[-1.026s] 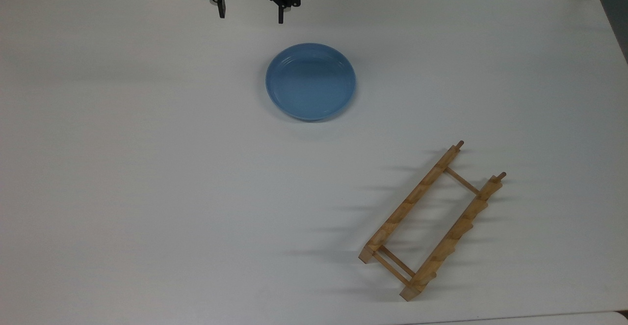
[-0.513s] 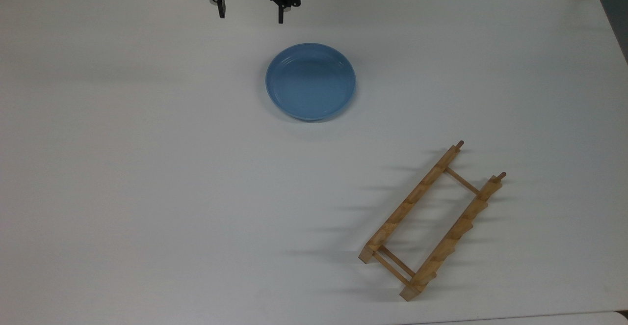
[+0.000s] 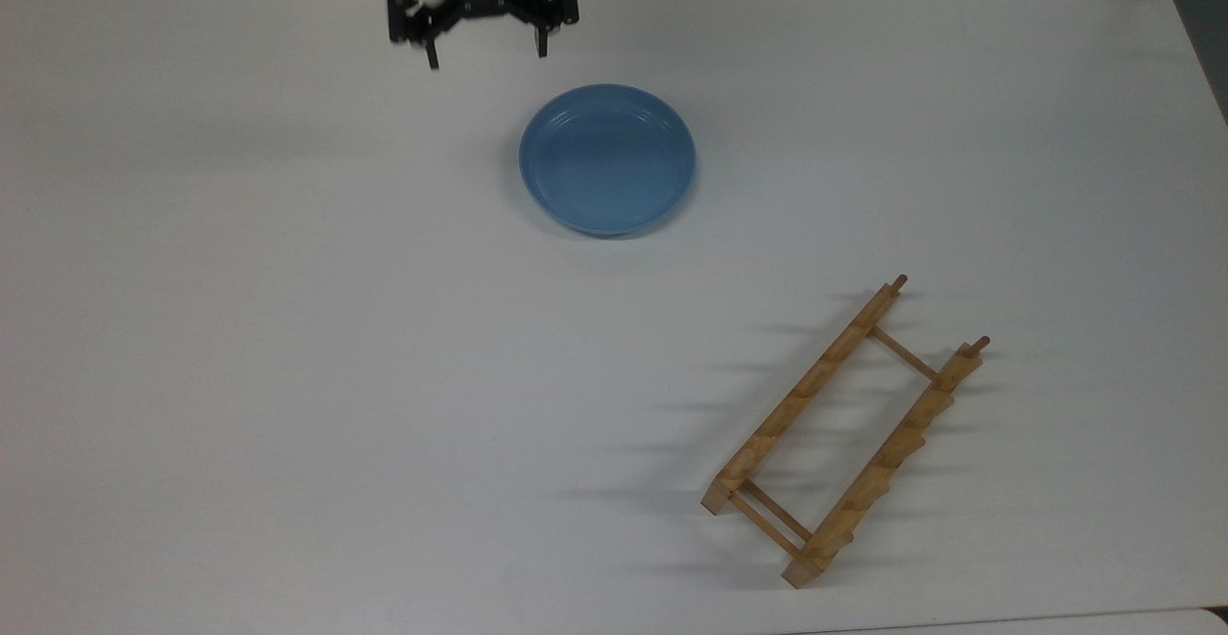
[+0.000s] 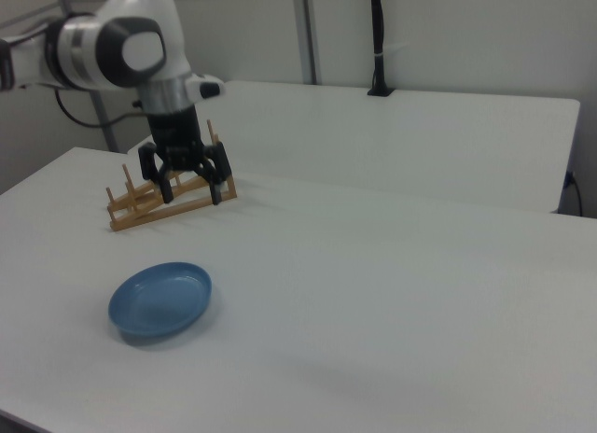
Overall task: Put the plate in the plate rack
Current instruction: 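Lower the gripper to the blue plate's rim and close on it, then lift the plate by its rim and carry it over the wooden rack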
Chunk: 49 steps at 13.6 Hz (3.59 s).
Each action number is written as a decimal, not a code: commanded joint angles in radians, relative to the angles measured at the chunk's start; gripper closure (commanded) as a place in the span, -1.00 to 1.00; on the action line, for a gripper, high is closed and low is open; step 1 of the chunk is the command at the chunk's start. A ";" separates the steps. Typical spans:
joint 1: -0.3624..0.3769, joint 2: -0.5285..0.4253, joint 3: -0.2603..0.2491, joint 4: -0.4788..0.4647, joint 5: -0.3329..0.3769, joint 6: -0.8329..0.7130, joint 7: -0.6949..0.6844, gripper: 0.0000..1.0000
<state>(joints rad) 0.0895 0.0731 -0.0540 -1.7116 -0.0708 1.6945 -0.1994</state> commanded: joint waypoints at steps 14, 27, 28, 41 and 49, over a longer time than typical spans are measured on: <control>0.030 0.266 0.046 -0.120 -0.109 0.240 -0.261 -0.24; 0.042 0.289 0.049 -0.145 -0.109 0.244 -0.252 0.62; 0.041 0.287 0.049 -0.140 -0.109 0.241 -0.252 0.86; 0.047 0.191 0.049 0.231 -0.044 0.053 -0.083 1.00; 0.231 0.209 0.048 0.300 -0.314 0.449 0.576 1.00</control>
<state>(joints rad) 0.2593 0.2608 0.0033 -1.4180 -0.2605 2.0375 0.1809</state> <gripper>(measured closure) 0.947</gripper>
